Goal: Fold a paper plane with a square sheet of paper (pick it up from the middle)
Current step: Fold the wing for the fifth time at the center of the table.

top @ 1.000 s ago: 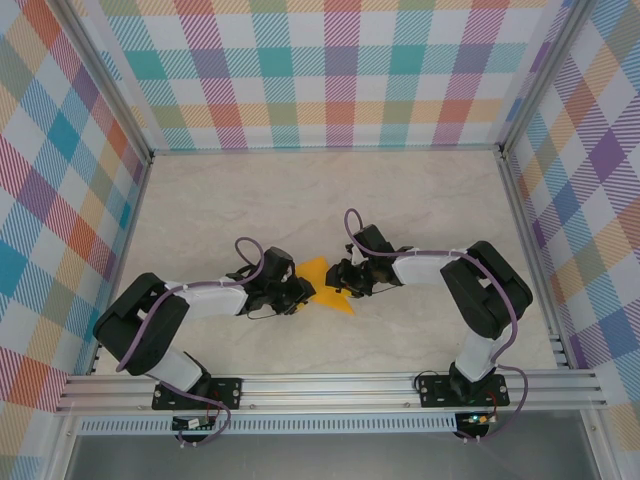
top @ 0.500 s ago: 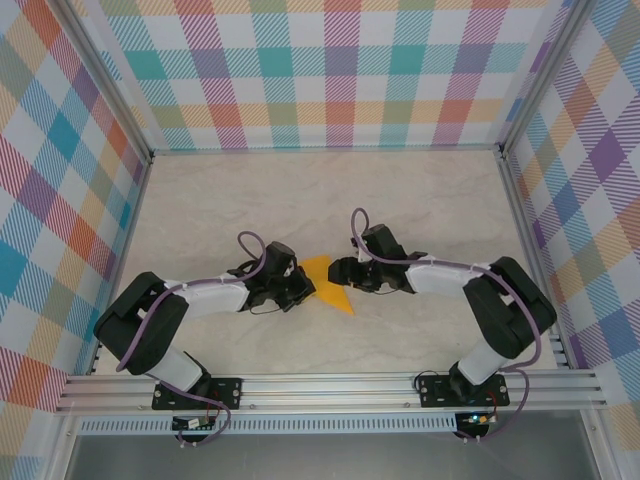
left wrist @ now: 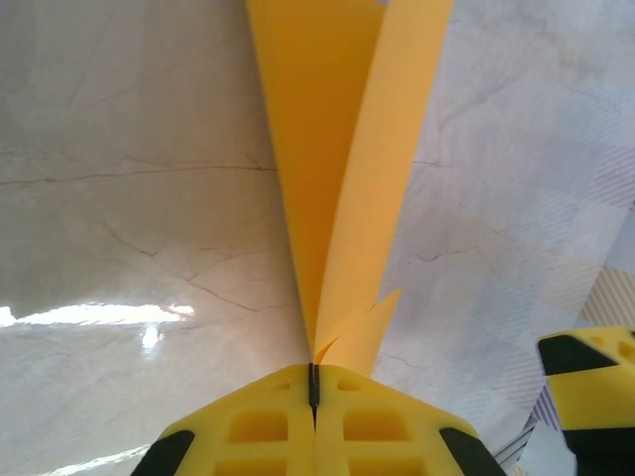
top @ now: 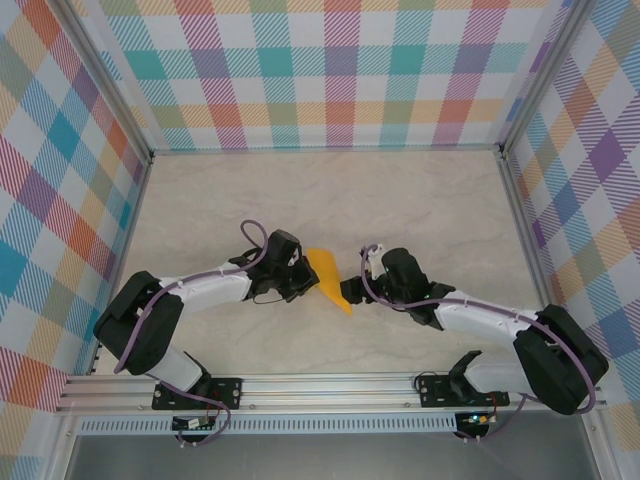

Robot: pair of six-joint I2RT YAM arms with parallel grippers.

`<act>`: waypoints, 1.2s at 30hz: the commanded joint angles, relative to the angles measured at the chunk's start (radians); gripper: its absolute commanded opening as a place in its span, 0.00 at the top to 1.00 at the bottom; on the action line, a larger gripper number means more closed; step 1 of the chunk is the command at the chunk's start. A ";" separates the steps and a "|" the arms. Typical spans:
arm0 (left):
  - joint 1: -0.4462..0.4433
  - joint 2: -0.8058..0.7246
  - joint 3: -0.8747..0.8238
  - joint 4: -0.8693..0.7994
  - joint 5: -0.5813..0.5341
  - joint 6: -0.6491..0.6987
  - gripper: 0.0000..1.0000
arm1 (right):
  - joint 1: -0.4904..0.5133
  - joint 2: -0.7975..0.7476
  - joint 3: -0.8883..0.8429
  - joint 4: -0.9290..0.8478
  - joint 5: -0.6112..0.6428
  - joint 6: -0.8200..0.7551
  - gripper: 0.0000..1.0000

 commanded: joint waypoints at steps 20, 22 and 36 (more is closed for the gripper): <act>-0.009 0.027 0.104 -0.117 -0.021 -0.020 1.00 | 0.264 0.311 0.024 0.419 0.313 -0.490 0.45; -0.009 0.027 0.107 -0.120 -0.022 -0.020 1.00 | 0.263 0.342 0.030 0.457 0.320 -0.501 0.48; -0.008 0.012 0.094 -0.126 -0.038 -0.024 1.00 | 0.264 0.478 0.061 0.575 0.369 -0.476 0.74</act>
